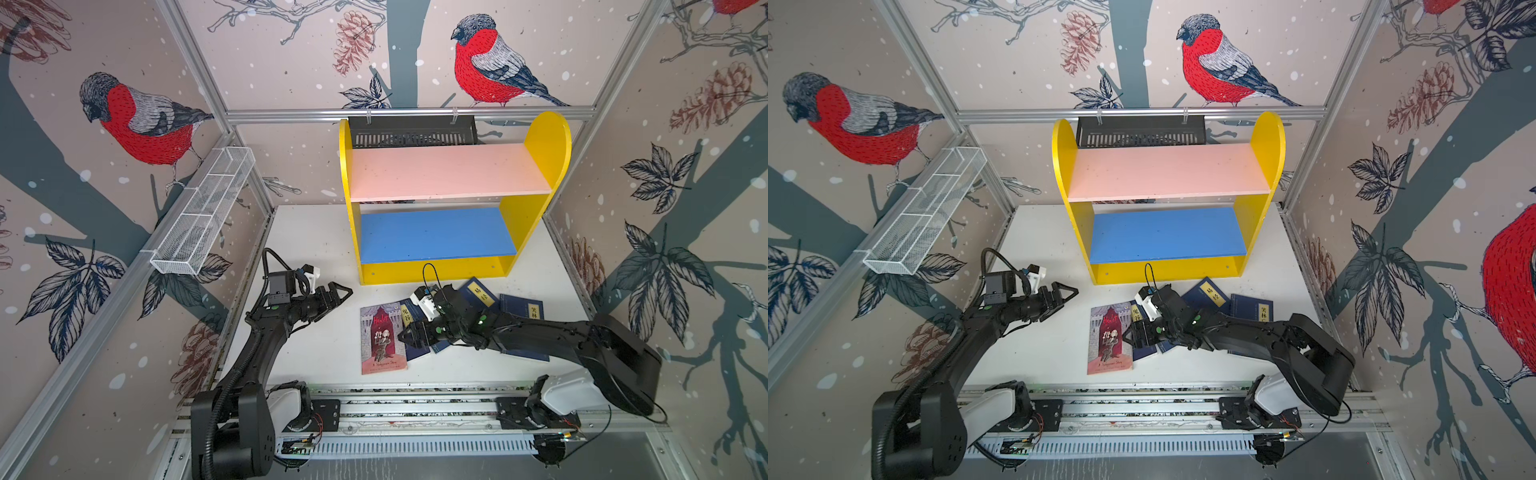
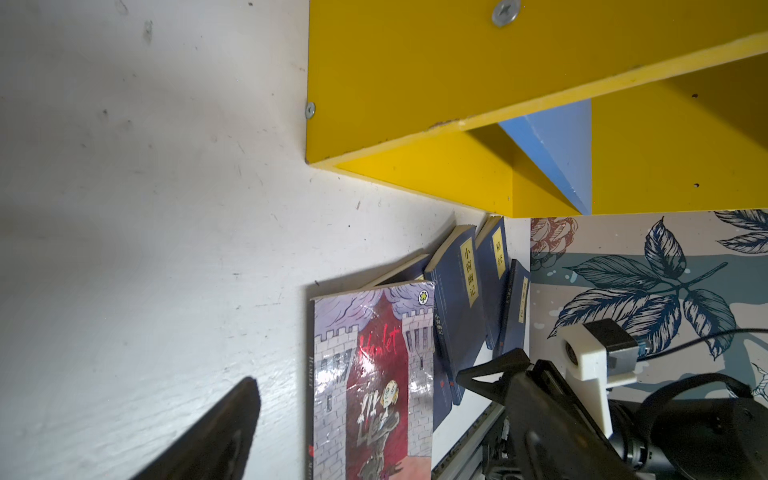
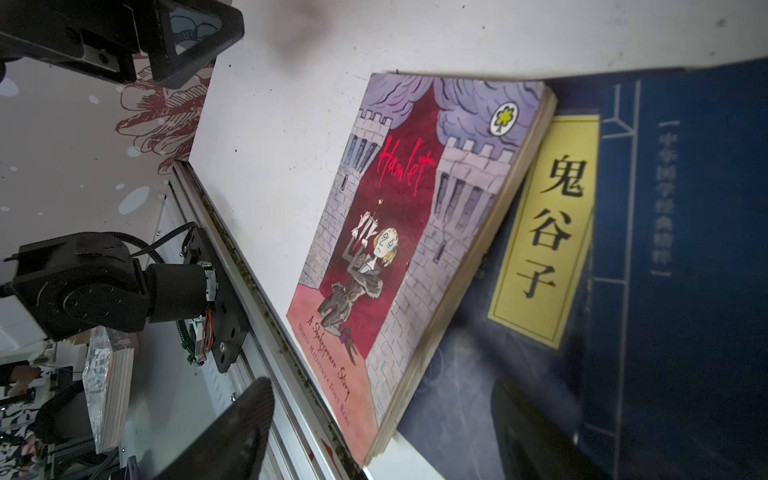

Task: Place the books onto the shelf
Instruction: 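Move both grippers toward the Hamlet paperback from opposite sides, then close the right gripper on the Hamlet book edge while the left gripper braces it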

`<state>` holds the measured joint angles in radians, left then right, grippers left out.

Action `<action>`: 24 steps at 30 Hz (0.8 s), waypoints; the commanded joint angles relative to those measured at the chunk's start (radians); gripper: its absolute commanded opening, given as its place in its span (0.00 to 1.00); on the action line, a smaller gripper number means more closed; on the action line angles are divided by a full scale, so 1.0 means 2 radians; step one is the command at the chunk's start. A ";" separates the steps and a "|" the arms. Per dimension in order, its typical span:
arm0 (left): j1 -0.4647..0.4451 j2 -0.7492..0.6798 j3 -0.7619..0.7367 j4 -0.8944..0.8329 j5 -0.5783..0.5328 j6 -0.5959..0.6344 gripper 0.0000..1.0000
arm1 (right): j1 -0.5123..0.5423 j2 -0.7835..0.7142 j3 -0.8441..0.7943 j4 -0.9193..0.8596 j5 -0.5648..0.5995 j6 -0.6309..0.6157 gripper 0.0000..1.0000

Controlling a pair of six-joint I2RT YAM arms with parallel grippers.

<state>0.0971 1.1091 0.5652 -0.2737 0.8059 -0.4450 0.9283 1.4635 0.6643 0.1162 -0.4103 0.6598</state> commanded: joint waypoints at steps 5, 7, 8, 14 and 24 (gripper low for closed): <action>-0.028 -0.004 -0.030 0.036 -0.015 -0.016 0.92 | 0.001 0.051 0.024 0.025 -0.007 0.020 0.80; -0.034 -0.003 -0.041 0.045 -0.023 -0.021 0.91 | 0.001 0.065 0.033 0.023 -0.008 0.020 0.80; -0.038 -0.001 -0.042 0.046 -0.029 -0.021 0.91 | 0.001 0.071 0.036 0.024 -0.008 0.022 0.79; -0.057 0.032 -0.046 0.054 -0.035 -0.021 0.91 | -0.003 0.099 0.045 0.034 -0.008 0.033 0.77; -0.094 0.085 -0.050 0.054 -0.052 -0.020 0.88 | -0.014 0.121 0.046 0.070 -0.026 0.052 0.73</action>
<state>-0.0765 1.2671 0.4679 -0.1909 0.7208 -0.4816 0.9016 1.6924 0.7498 0.2371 -0.4480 0.7387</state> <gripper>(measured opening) 0.882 0.734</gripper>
